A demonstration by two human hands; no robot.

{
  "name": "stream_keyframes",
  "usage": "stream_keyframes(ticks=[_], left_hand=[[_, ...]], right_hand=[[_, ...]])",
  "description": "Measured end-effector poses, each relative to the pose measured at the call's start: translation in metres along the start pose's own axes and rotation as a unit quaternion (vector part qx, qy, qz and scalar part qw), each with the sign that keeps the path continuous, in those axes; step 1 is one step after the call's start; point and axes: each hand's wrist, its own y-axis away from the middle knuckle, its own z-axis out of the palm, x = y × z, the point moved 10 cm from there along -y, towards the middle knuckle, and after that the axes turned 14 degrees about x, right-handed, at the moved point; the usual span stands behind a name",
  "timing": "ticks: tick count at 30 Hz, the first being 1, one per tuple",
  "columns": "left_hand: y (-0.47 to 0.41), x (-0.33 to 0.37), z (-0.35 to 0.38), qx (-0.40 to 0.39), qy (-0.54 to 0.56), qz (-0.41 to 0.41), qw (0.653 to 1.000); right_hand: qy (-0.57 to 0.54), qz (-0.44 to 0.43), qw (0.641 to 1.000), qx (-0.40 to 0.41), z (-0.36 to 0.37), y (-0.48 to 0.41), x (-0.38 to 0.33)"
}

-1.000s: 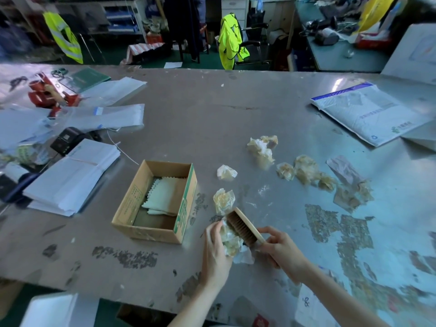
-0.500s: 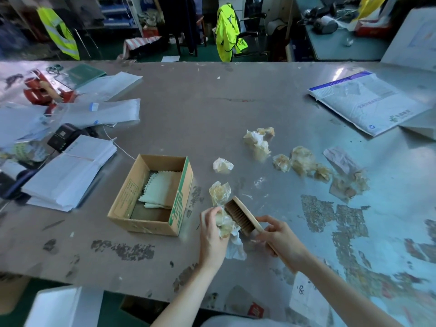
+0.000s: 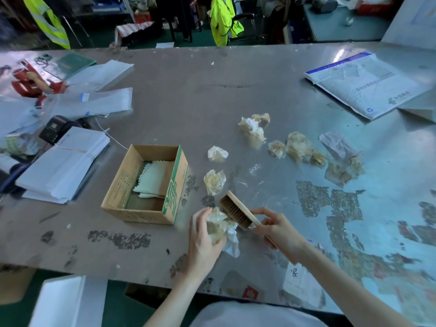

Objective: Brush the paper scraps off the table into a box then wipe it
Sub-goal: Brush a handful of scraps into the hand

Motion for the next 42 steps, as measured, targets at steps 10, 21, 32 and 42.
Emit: stream_keyframes(ticks=[10,21,32,42], left_hand=[[0.042,-0.01,0.024,-0.14,-0.132,-0.002,0.981],[0.029,-0.004,0.021,-0.062,-0.066,0.002,0.996],[0.01,-0.001,0.016,-0.027,0.016,-0.036,0.999],[0.002,0.019,-0.019,0.028,0.007,-0.013,0.999]], right_hand=[[0.031,0.006,0.998,0.047,-0.018,0.012,0.012],[0.051,0.0,0.996,0.079,-0.009,0.034,0.025],[-0.054,0.034,0.997,0.045,0.005,0.034,0.016],[-0.081,0.02,0.996,-0.008,0.016,0.043,-0.014]])
